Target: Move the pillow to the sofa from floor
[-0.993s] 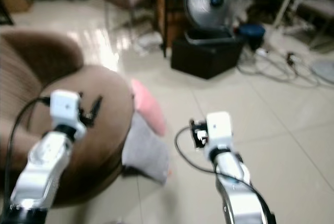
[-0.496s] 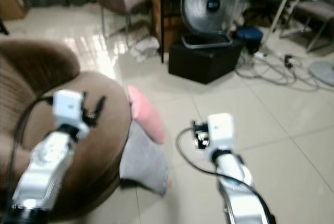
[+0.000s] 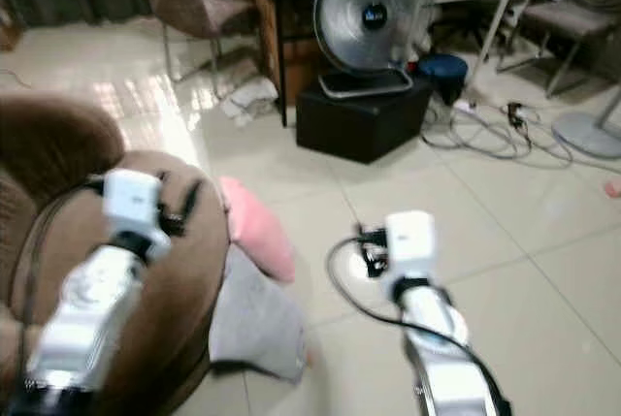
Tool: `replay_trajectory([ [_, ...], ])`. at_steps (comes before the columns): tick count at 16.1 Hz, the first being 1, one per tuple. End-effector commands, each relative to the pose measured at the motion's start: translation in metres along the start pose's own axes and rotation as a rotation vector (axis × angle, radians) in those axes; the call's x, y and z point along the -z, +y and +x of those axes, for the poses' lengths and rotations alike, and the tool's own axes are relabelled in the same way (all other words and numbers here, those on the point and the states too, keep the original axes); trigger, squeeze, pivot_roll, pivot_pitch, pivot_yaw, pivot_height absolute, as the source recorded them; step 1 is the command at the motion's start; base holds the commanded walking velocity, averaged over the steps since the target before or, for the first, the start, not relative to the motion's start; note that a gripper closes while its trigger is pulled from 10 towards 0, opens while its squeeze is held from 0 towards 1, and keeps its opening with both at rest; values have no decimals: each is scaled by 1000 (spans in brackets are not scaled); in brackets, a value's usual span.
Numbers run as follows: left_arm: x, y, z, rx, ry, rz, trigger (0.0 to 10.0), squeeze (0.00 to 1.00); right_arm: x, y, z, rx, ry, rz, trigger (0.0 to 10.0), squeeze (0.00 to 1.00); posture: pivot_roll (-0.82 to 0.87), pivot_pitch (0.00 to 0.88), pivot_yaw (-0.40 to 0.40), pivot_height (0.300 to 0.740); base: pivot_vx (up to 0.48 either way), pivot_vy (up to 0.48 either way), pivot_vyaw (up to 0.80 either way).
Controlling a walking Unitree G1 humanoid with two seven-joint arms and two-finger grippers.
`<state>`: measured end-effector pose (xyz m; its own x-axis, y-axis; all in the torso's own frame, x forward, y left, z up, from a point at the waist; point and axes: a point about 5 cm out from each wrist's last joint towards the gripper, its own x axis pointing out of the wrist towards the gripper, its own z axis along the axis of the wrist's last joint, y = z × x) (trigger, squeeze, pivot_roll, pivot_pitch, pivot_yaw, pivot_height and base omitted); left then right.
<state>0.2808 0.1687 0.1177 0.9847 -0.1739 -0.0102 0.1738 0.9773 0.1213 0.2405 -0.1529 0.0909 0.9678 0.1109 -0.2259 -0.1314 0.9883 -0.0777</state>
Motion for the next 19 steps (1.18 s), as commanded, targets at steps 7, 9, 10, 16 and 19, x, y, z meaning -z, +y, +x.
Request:
replay_trajectory([
  [7, 2, -10, 0, 47, 11, -1, 10000, 0, 1, -7, -2, 24, 6, -8, 10000, 0, -54, 8, 33, 696, 86, 0, 0],
  [9, 2, -10, 0, 55, 12, 10, 10000, 0, 2, -7, -2, 27, 7, -2, 10000, 0, -53, 10, 33, 686, 0, 0, 0],
  [10, 3, -12, -1, 65, 20, 12, 10000, 0, 3, -7, -3, 32, 13, 2, 10000, 0, -53, 11, 33, 676, 0, 0, 0],
  [16, 4, -16, -1, 89, 31, 6, 10000, 0, 6, -7, -4, 32, 26, 11, 10000, 0, -53, 20, 35, 611, 0, 0, 0],
  [19, 4, -17, -1, 96, 35, 10, 10000, 0, 7, -7, -4, 32, 26, 11, 10000, 0, -53, 22, 37, 586, 0, 0, 0],
])
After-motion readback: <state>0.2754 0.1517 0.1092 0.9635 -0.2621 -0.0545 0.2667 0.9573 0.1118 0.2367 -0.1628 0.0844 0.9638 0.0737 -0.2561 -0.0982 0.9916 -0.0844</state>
